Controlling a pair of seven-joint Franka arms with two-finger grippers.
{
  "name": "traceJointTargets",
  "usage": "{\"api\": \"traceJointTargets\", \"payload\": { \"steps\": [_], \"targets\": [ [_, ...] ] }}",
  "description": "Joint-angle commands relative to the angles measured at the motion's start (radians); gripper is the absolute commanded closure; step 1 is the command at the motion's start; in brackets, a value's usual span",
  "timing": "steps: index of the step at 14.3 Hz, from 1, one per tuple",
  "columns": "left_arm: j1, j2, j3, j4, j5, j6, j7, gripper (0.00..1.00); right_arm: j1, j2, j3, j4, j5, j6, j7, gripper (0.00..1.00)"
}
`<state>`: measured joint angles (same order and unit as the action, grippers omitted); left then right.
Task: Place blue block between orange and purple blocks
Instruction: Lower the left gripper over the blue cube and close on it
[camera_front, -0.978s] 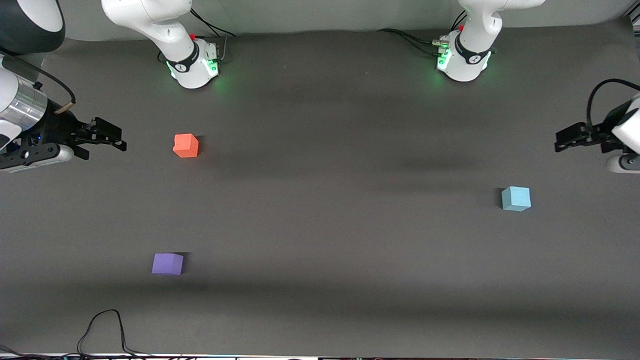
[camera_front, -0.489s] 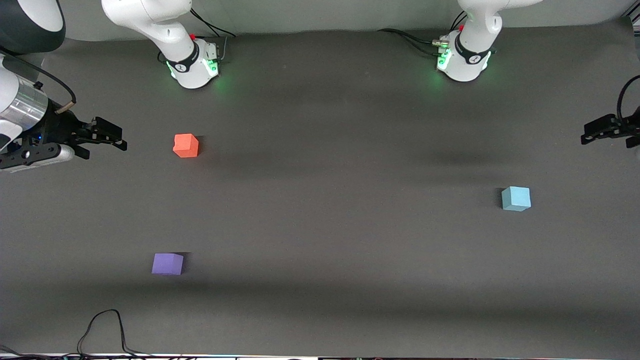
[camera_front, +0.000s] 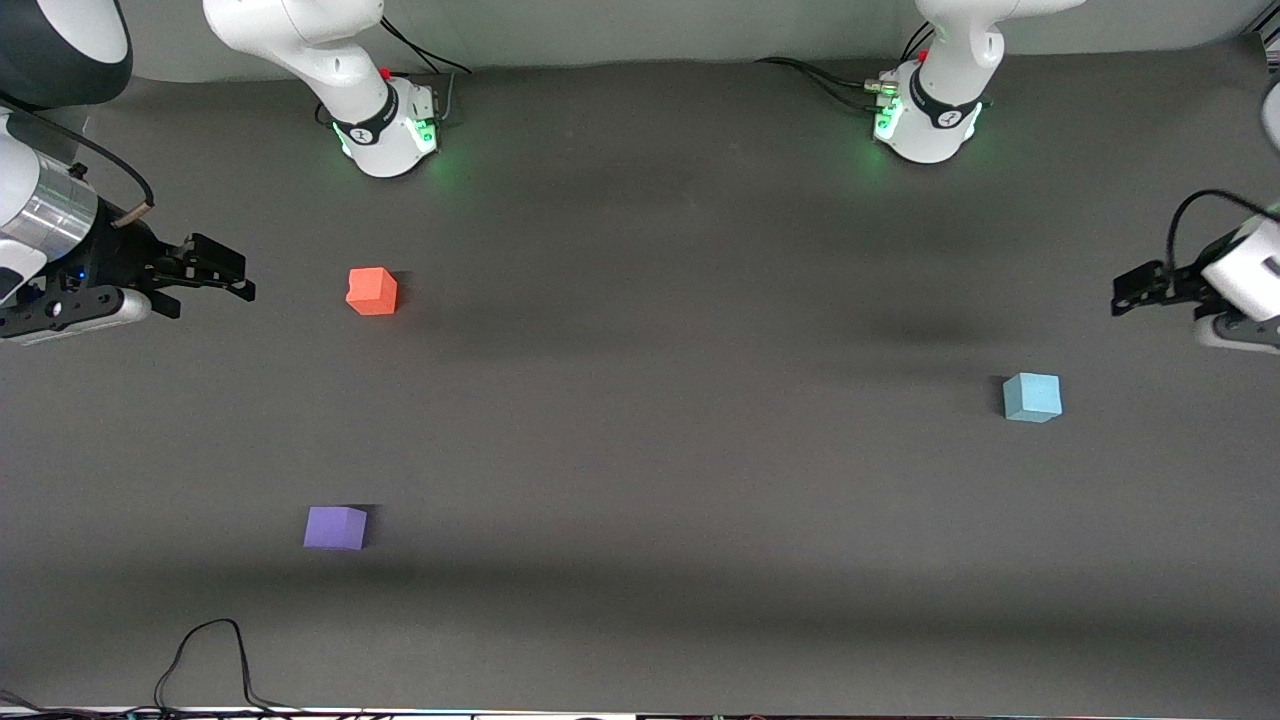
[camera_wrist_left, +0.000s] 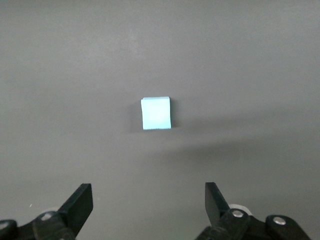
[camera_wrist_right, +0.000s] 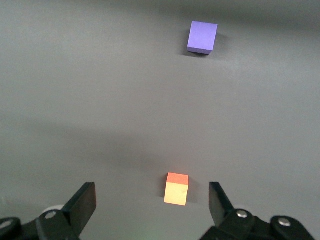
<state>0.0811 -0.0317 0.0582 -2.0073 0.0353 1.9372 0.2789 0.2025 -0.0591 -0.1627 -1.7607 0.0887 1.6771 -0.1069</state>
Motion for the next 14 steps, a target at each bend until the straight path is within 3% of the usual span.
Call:
{"api": "traceJointTargets", "payload": {
  "steps": [1, 8, 14],
  "targets": [
    [0.003, 0.031, 0.005, -0.126, 0.015, 0.178, 0.012, 0.00, 0.008, -0.013, -0.006, -0.008, 0.017, -0.005, -0.016, 0.00],
    [0.006, 0.249, 0.008, -0.240, 0.015, 0.567, 0.013, 0.00, 0.009, -0.013, -0.004, -0.008, 0.017, -0.004, -0.016, 0.00],
    [0.009, 0.380, 0.011, -0.240, 0.015, 0.738, 0.014, 0.00, 0.009, -0.013, -0.004, -0.011, 0.017, -0.004, -0.016, 0.00]
  ]
}}
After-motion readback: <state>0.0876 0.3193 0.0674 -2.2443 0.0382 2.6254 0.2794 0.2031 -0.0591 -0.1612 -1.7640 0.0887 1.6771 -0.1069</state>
